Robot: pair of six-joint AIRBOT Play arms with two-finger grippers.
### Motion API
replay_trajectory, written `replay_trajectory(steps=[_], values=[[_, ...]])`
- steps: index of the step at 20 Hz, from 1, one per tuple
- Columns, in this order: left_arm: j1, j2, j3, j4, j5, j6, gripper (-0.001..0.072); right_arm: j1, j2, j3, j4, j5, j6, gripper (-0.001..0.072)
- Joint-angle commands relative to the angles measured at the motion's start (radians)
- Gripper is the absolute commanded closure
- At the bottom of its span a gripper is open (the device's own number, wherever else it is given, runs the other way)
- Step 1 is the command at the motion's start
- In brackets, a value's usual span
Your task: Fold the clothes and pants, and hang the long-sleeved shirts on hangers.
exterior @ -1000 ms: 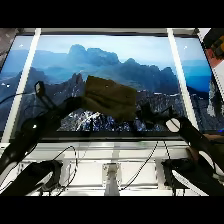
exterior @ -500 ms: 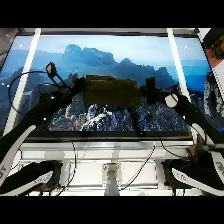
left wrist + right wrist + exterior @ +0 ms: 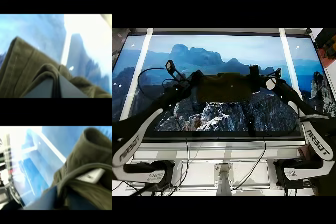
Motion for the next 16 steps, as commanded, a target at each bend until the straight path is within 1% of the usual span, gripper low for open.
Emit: replay_trajectory(steps=[1,2,3,6,7,9,10,11,12,13,14,15,16], values=[[0.039,-0.131,0.124,-0.014,-0.064,-0.026,0.0284,-0.001,-0.076,0.019,0.018,-0.205,-0.007,0.0183],[0.051,-0.153,0.157,-0.014,-0.064,-0.026,0.0037,-0.010,-0.084,0.024,0.016,-0.227,-0.024,0.0185],[0.063,-0.166,0.183,-0.014,-0.064,-0.032,0.0015,-0.026,-0.091,0.040,0.011,-0.196,-0.059,0.0184],[0.108,-0.164,0.226,-0.014,-0.049,-0.032,0.0016,-0.083,-0.105,0.127,-0.005,0.001,-0.250,0.0183],[0.122,-0.153,0.235,-0.013,-0.003,-0.032,0.0017,-0.111,-0.107,0.165,-0.005,0.082,-0.331,0.0154],[0.149,-0.109,0.237,-0.013,0.130,-0.027,0.0017,-0.192,-0.114,0.257,-0.002,0.293,-0.525,0.0152],[0.164,-0.079,0.237,-0.013,0.198,-0.007,0.0019,-0.243,-0.124,0.307,0.011,0.419,-0.610,0.0152],[0.178,-0.048,0.237,-0.014,0.247,0.042,0.0020,-0.303,-0.141,0.360,0.050,0.567,-0.695,0.0152],[0.190,-0.017,0.237,-0.014,0.288,0.083,0.0021,-0.359,-0.163,0.405,0.111,0.701,-0.798,0.0152],[0.200,0.016,0.237,-0.014,0.329,0.105,0.0023,-0.413,-0.190,0.444,0.193,0.835,-0.904,0.0152],[0.206,0.051,0.237,-0.014,0.364,0.131,0.0023,-0.457,-0.221,0.474,0.269,0.953,-0.988,0.0152],[0.207,0.087,0.237,-0.015,0.400,0.174,0.0022,-0.487,-0.252,0.494,0.323,1.043,-1.043,0.0151],[0.206,0.119,0.237,-0.024,0.438,0.213,0.0022,-0.506,-0.285,0.511,0.353,1.115,-1.080,0.0095]])
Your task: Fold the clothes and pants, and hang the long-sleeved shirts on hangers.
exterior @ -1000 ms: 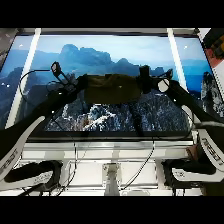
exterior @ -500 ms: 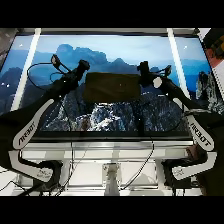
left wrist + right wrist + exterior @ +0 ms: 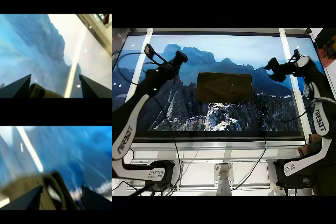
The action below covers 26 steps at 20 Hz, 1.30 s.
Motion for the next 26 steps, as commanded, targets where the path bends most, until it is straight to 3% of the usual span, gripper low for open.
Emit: replay_trajectory(steps=[1,4,7,13,18,26], values=[[0.009,0.116,0.003,-0.060,0.185,0.174,0.0022,-0.102,-0.102,0.092,0.162,0.396,-0.260,0.0075],[-0.012,0.176,0.003,-0.251,0.300,0.382,0.0022,-0.076,-0.198,0.115,0.177,0.453,-0.327,0.0036],[-0.032,0.188,0.003,-0.362,0.353,0.460,0.0023,-0.031,-0.276,0.143,0.264,0.460,-0.356,0.0035],[-0.066,0.188,0.003,-0.370,0.373,0.481,0.0022,0.057,-0.326,0.229,0.272,0.432,-0.391,0.0021],[-0.072,0.188,0.003,-0.374,0.401,0.483,0.0022,0.101,-0.337,0.252,0.061,0.377,-0.385,0.0016],[-0.072,0.188,0.003,-0.374,0.426,0.498,0.0023,0.135,-0.406,0.252,0.136,0.378,-0.381,0.0019]])
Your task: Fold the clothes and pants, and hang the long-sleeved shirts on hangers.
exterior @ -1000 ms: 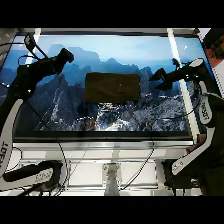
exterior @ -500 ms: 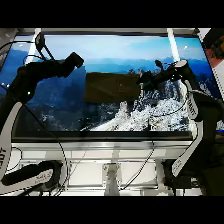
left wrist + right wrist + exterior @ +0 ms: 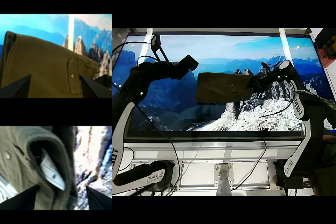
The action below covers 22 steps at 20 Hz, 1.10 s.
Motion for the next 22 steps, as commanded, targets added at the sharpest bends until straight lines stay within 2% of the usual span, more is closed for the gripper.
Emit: replay_trajectory(steps=[1,4,5,7,8,9,10,11,14,16,19,22], values=[[0.000,0.000,0.000,0.000,0.007,0.004,0.0023,0.029,-0.035,0.000,0.050,0.001,0.000,0.0022],[0.000,0.000,0.000,0.000,0.007,0.004,0.0023,0.072,-0.045,0.000,0.062,0.003,-0.001,0.0045],[0.000,0.000,0.000,0.000,0.007,0.003,0.0022,0.083,-0.045,0.000,0.062,0.002,-0.002,0.0136],[0.000,0.000,0.000,0.000,0.007,0.003,0.0023,0.097,-0.045,0.000,0.063,0.000,-0.002,0.0195],[0.000,0.000,0.000,0.000,0.007,0.003,0.0023,0.098,-0.045,0.000,0.061,-0.003,-0.002,0.0326],[0.000,0.000,0.000,0.000,0.007,0.003,0.0022,0.098,-0.045,0.001,0.063,0.000,-0.002,0.0414],[0.000,0.000,0.000,0.000,0.007,0.003,0.0023,0.096,-0.044,0.001,0.066,0.008,-0.001,0.0602],[0.000,0.000,0.000,0.000,0.007,0.003,0.0022,0.089,-0.043,0.005,0.068,0.024,0.005,0.0679],[0.000,0.000,0.000,0.000,0.006,0.003,0.0023,0.063,-0.013,0.034,0.039,0.063,0.059,0.0681],[0.000,0.000,0.000,-0.001,0.007,0.003,0.0022,0.009,0.029,0.071,-0.091,0.083,0.113,0.0682],[0.000,0.000,0.000,-0.001,0.006,0.003,0.0023,-0.123,0.083,0.119,-0.348,0.168,0.135,0.0683],[0.000,0.000,0.000,-0.023,0.006,0.003,0.0023,-0.320,0.134,0.136,-0.444,0.176,0.154,0.0683]])
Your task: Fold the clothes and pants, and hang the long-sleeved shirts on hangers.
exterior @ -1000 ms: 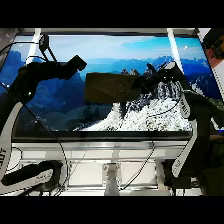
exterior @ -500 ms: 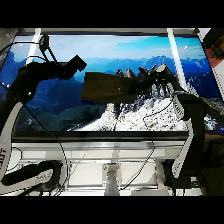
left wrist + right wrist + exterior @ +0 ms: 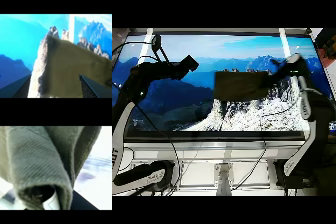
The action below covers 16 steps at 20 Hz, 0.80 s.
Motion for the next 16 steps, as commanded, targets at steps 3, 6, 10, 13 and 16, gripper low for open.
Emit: replay_trajectory(steps=[3,6,10,13,16], values=[[0.000,0.000,0.000,-0.015,-0.003,0.000,0.0022,-0.351,0.082,0.048,-0.225,0.037,0.001,0.0683],[0.000,0.000,0.000,-0.015,-0.005,0.000,0.0022,-0.528,0.087,0.068,-0.266,0.040,0.001,0.0683],[0.000,0.000,0.000,-0.015,-0.005,0.000,0.0022,-0.681,0.087,0.067,-0.366,0.053,0.005,0.0683],[0.000,0.000,0.000,-0.015,-0.008,0.000,0.0022,-0.745,0.086,0.067,-0.388,0.061,0.006,0.0683],[0.000,0.000,0.000,-0.015,-0.008,0.000,0.0022,-0.768,0.086,0.067,-0.388,0.069,0.013,0.0679]])
